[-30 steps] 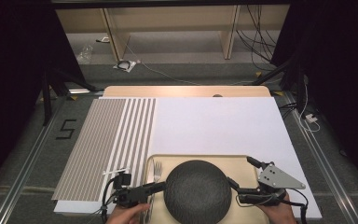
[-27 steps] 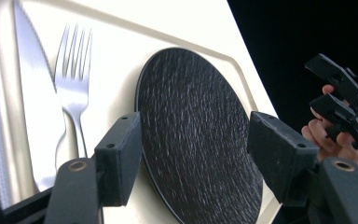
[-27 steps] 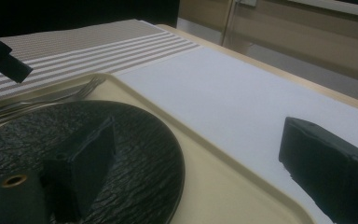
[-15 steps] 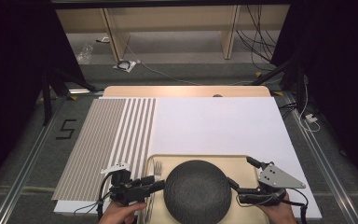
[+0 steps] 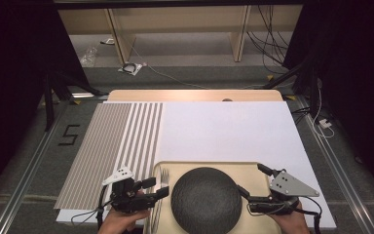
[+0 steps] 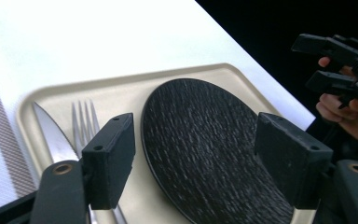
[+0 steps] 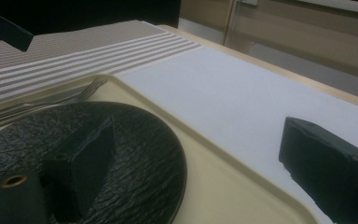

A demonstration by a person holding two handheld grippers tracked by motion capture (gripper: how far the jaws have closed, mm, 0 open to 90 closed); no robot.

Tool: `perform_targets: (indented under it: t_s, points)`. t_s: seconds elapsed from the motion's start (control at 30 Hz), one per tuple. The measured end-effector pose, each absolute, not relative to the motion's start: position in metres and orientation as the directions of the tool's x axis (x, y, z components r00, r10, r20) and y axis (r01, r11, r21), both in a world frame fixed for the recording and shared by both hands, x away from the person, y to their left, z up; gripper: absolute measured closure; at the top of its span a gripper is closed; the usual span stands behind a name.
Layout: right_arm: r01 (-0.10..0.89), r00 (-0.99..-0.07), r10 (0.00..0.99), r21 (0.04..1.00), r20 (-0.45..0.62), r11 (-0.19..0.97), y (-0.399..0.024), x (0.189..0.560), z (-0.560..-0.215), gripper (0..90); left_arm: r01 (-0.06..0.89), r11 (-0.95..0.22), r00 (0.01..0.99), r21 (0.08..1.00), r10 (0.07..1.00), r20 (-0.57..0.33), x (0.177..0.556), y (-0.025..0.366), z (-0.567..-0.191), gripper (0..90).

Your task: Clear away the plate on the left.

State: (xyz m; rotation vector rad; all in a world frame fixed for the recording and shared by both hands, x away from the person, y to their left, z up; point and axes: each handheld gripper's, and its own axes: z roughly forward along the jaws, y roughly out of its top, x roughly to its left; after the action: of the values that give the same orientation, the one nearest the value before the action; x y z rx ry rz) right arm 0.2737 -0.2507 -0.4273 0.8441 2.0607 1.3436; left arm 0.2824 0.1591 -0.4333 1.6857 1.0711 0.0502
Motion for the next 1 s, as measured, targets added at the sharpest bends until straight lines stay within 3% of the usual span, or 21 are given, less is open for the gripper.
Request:
perform_targets:
  t_s: [1.0]
  points:
    - [0.210,-0.662,0.743,0.929,-0.095,0.305,-0.2509,0.2731,-0.4263,12.0,0.371,-0.102,0.682,0.923,0.704,-0.197,0.2738,0.1649,-0.4343,16.5]
